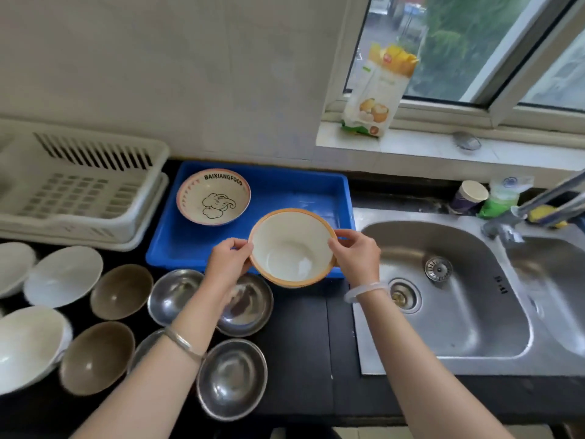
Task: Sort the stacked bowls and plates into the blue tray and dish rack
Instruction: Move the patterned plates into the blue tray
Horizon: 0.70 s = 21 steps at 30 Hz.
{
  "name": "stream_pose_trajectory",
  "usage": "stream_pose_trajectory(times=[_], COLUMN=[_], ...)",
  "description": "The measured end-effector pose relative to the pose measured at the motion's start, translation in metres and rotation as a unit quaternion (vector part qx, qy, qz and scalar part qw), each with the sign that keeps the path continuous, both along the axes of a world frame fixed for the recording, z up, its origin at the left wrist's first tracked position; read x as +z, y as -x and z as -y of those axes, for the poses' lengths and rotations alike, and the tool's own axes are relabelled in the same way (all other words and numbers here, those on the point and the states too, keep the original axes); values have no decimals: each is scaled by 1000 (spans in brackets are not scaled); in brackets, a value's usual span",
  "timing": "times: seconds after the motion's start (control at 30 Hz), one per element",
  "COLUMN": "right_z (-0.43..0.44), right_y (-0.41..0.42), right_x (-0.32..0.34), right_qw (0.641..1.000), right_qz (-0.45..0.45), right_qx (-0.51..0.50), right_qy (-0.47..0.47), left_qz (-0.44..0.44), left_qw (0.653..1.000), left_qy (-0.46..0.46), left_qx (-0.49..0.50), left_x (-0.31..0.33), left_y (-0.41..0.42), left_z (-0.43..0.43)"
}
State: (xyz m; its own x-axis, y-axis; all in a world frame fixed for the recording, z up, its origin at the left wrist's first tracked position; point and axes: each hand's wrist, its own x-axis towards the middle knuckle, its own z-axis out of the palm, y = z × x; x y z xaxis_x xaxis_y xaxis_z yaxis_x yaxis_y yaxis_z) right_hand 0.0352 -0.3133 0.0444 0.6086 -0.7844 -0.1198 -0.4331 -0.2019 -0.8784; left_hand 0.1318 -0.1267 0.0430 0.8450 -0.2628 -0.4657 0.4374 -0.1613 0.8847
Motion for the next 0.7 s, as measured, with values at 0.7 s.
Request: stream_pose_trajectory(times=[0.7], right_z=[-51], right_y=[-247], right_x=[-42], right_qw=[995], right_qz=[-49], right_qx=[57], right_qy=[-65], left_qz=[8], left_qw=[986], left_qy=[29], left_qx=[163], left_x=[-55], left_y=[-186], left_z=[-29])
